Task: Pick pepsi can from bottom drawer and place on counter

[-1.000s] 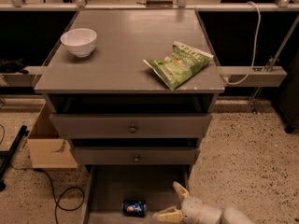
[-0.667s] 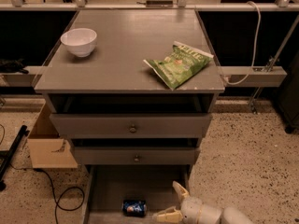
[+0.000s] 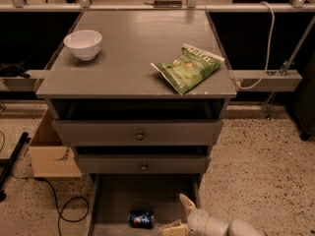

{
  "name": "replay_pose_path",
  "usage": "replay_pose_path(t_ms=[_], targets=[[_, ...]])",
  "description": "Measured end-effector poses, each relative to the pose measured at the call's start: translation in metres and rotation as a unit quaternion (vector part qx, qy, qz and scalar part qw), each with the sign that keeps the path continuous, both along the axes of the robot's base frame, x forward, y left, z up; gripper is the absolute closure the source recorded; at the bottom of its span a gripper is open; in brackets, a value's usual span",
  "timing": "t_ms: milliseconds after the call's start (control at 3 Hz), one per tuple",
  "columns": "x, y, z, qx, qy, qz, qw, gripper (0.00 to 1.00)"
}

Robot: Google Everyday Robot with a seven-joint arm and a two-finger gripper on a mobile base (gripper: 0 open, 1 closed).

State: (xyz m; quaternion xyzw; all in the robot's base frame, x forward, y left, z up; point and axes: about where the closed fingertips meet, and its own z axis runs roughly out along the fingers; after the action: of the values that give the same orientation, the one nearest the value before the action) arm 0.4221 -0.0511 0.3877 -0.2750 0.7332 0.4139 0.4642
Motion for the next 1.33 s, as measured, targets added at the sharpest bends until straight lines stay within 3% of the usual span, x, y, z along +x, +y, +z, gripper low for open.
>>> replay_pose_path(t_ms=[667,1333], targets=[[0.002,0.009,-0.045,-0.032,0.011,-0.003,0.9994,0.00],[0.002,0.017,-0.051,-0.041,0.014,-0.002,0.9990,0.00]])
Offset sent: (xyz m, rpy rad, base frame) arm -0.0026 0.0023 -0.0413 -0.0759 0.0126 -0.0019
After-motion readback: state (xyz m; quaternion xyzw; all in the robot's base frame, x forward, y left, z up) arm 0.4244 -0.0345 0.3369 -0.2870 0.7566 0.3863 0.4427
